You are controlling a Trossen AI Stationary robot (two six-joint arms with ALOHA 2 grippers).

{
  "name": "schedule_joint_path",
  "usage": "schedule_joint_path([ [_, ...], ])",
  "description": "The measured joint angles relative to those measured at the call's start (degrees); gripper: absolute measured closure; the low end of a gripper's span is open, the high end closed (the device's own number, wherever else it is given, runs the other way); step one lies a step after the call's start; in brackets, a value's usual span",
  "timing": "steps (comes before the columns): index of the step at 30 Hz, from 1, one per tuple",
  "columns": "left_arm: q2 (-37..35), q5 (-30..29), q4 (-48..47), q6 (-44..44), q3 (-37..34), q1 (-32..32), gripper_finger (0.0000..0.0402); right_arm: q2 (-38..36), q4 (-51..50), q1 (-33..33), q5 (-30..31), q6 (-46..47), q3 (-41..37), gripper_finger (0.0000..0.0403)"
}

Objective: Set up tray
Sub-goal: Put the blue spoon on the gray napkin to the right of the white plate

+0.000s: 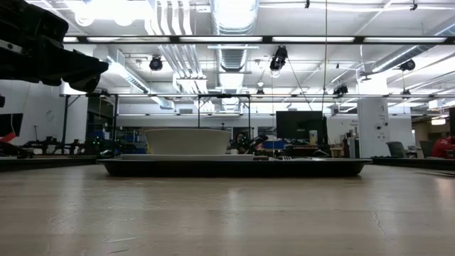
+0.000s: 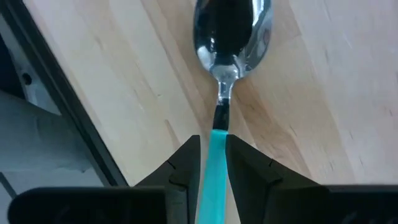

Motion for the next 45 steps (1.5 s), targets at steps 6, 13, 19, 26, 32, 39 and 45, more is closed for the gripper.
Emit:
schedule_joint_path([
  [6,0.0,0.0,0.0,0.0,0.0,0.0,0.0318,0.0,1.1,0.0,0.0,0.8,-1.2,0.0324],
  [13,0.0,0.0,0.0,0.0,0.0,0.0,0.0318,0.0,6.0,0.0,0.0,0.8,-4.2,0.0317],
  [19,0.0,0.0,0.0,0.0,0.0,0.0,0.0318,-0.2,7.5,0.0,0.0,3.4,-5.6,0.0322],
  [26,0.0,0.0,0.0,0.0,0.0,0.0,0.0318,0.1,8.0,0.1,3.8,3.1,-4.8,0.0334],
  [32,0.0,0.0,0.0,0.0,0.0,0.0,0.0318,0.2,8.5,0.0,4.7,1.8,-4.5,0.0331],
  [39,0.0,0.0,0.0,0.0,0.0,0.0,0.0318,0.2,8.7,0.0,4.6,0.6,-4.5,0.0324],
  [45,0.0,0.0,0.0,0.0,0.0,0.0,0.0318,0.2,8.7,0.0,4.3,0.6,-4.4,0.0331],
])
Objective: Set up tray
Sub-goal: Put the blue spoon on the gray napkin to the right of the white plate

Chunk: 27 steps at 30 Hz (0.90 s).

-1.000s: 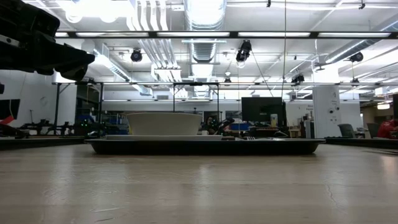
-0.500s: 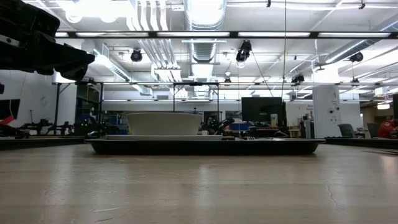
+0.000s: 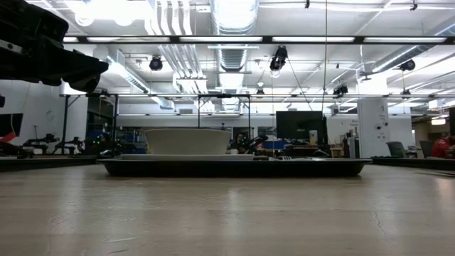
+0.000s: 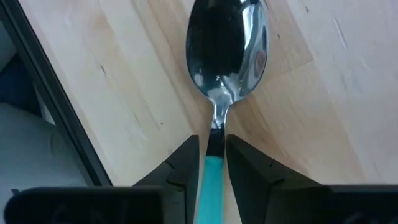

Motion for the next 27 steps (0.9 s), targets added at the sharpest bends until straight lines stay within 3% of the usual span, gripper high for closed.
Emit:
schedule_joint_path([
  [6,0.0,0.0,0.0,0.0,0.0,0.0,0.0318,-0.1,0.0,0.0,-0.3,0.1,0.0,0.0333],
  [13,0.0,0.0,0.0,0.0,0.0,0.0,0.0318,-0.1,-0.7,0.0,-4.7,-2.7,0.0,0.0338],
  [27,0.0,0.0,0.0,0.0,0.0,0.0,0.0318,-0.2,-0.7,0.0,-5.2,-3.2,0.0,0.0340],
])
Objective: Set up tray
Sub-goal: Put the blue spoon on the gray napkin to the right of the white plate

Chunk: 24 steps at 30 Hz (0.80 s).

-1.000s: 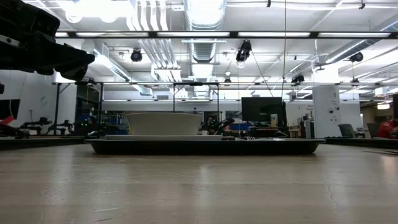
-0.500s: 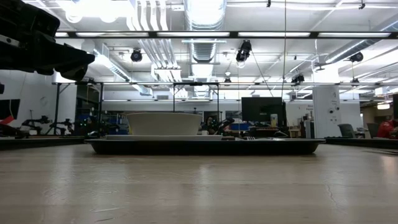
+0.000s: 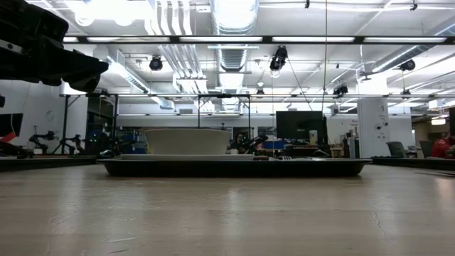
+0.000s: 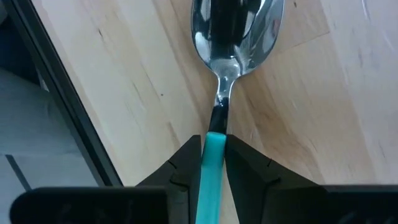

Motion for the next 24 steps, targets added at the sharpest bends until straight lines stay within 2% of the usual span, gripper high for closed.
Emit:
schedule_joint_path([
  [11,0.0,0.0,0.0,0.0,0.0,0.0,0.0318,0.0,-0.1,0.0,-0.6,1.2,0.0,0.0351],
  [16,0.0,0.0,0.0,0.0,0.0,0.0,0.0318,-0.1,-0.4,0.0,-0.9,7.9,0.0,0.0379],
  [24,0.0,0.0,0.0,0.0,0.0,0.0,0.0318,-0.1,-0.5,-0.4,-0.8,13.2,0.0,0.0380],
])
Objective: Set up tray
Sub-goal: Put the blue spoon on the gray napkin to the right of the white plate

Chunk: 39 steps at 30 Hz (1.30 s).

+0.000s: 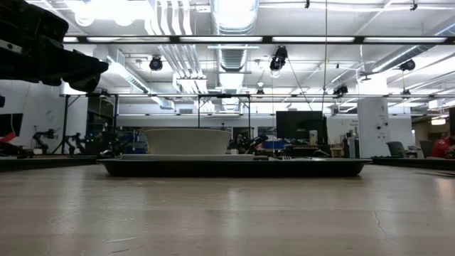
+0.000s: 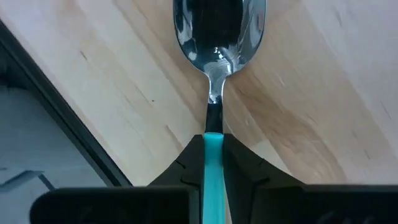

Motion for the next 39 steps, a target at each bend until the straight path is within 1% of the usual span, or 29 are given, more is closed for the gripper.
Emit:
schedule_joint_path([
  [6,0.0,0.0,0.0,0.0,0.0,0.0,0.0318,0.0,-2.5,-3.2,0.0,4.8,0.1,0.0380],
  [11,0.0,0.0,0.0,0.0,0.0,0.0,0.0318,-0.4,-4.8,-8.0,-0.1,4.0,0.1,0.0380],
  [16,0.0,0.0,0.0,0.0,0.0,0.0,0.0318,-1.2,-6.5,-14.7,0.4,0.0,0.2,0.0380],
  [21,0.0,0.0,0.0,0.0,0.0,0.0,0.0318,-3.2,-7.4,-22.2,3.1,-2.7,0.3,0.0380],
  [29,0.0,0.0,0.0,0.0,0.0,0.0,0.0318,-4.7,-7.4,-33.4,3.2,-4.2,0.3,0.0380],
  [39,0.0,0.0,0.0,0.0,0.0,0.0,0.0318,-5.7,-7.2,-45.3,3.2,-6.8,0.3,0.0378],
])
